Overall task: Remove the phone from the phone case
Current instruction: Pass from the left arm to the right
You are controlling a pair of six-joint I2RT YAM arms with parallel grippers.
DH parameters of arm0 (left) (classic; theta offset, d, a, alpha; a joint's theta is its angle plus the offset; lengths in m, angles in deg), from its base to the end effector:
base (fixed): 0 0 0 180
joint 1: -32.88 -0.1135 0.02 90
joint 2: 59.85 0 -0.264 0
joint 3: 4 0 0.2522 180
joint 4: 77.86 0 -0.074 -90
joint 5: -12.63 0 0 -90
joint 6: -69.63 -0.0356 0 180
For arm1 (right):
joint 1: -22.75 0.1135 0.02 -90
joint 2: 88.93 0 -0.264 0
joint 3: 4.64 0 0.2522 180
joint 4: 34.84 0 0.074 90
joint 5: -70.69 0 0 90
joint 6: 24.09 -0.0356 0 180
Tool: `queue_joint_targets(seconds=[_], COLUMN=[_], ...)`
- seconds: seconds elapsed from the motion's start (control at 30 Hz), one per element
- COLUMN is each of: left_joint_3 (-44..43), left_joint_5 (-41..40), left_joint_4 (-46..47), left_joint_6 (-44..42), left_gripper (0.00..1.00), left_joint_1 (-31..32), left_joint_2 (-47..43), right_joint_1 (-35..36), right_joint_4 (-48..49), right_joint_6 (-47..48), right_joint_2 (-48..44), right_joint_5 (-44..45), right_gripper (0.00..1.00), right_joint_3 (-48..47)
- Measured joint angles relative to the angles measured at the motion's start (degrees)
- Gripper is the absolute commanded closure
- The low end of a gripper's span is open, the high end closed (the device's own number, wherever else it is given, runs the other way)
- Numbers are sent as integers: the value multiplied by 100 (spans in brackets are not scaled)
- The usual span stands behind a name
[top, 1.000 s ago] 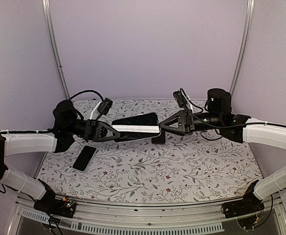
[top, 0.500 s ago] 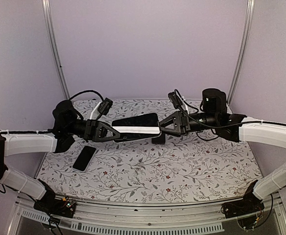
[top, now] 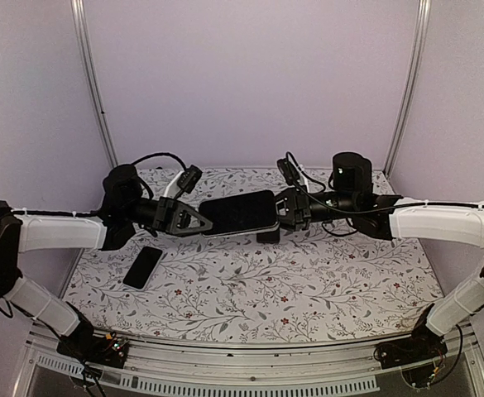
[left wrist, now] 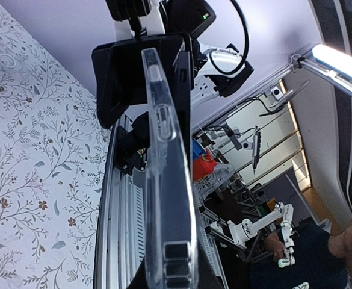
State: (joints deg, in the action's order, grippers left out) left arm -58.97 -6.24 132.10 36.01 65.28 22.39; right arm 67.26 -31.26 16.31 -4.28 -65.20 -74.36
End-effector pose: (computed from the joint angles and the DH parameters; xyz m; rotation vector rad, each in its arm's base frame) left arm 0.2301 -0.1859 0.2635 0.8524 1.8398 -2.0187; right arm 0.2216 0.2537 0.2919 -0.6091 2.0455 1.7908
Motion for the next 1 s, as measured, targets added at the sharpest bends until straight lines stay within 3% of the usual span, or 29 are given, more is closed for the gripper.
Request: queue_joint_targets(seconds=[0.23,0.6,0.83,1.0], left_joint_3=[-260,-350,-629,-883], left_joint_5=[-33,-310,-664,-975], left_joint_4=[-516,-1285,-1998,-2618], left_joint_6=[-61,-166,-581,-1071], left_gripper=[100,75,60,44], left_joint_1=[-31,-179,-291,-402], left_joint_2=[184,262,264,258], right_joint_1=[-42,-162,-282,-323], right_joint_4=[295,1016,1189,1228], right_joint_6=[-463,-1252,-1556,-1665], right_joint_2=[236,592,599,599], right_joint_5=[-2,-127,-157,-275], right_gripper=[76,100,100,100], right_joint_3=[4,151,221,291])
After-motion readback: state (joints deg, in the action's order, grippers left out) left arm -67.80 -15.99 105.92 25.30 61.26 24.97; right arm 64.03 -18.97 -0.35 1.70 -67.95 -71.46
